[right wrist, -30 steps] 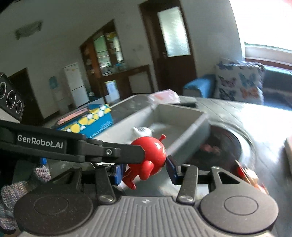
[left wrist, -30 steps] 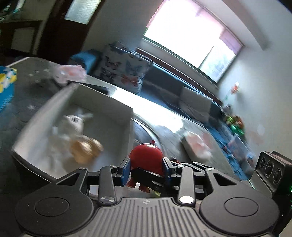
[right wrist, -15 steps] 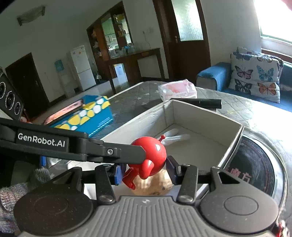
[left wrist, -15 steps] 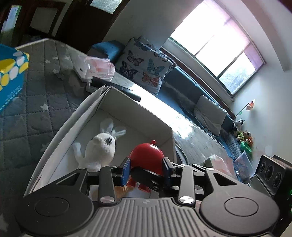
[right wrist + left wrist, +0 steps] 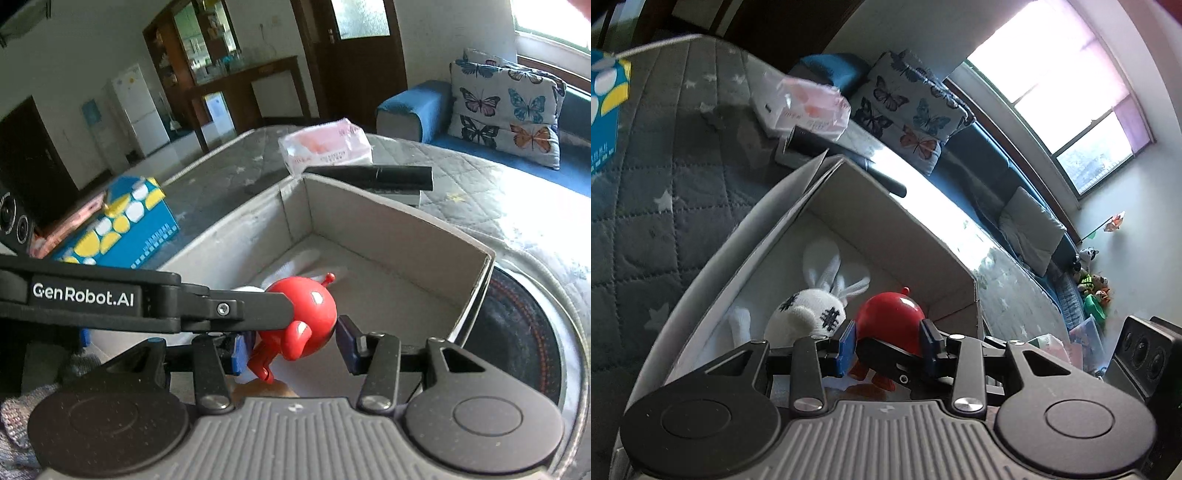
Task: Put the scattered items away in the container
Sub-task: 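Carry the red toy with the left gripper over the white box, then lower the red toy into the box and open the left gripper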
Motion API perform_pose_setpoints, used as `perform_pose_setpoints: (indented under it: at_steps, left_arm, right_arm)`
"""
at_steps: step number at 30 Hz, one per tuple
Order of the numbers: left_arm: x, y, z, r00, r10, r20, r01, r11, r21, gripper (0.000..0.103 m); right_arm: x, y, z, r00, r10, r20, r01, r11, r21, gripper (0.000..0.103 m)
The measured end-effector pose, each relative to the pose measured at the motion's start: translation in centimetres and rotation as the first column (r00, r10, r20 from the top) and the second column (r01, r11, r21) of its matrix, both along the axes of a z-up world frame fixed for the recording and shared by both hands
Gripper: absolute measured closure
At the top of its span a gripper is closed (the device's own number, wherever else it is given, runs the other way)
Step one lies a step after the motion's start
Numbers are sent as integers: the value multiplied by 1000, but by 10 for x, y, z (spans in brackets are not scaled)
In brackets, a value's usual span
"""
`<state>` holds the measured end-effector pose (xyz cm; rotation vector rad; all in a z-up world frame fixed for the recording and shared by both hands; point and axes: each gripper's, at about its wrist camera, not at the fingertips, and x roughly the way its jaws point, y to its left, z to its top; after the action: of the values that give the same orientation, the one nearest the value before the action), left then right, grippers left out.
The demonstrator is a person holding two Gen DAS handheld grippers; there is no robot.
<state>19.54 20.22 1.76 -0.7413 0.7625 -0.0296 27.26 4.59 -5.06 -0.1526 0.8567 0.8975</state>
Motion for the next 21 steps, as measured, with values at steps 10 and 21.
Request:
perform_pose_setpoints:
  at_steps: [10,21]
  left_arm:
    - [-2,7,-10,1000,8,-16,-8,999,-43,63]
    - [-14,8,-5,1000,21,-12,-22,999,-48,63]
  right_arm:
    - [-4,13,0,999,44,28,-41,994,-99,54]
    - [-6,11,0,999,44,30,-41,994,-100,53]
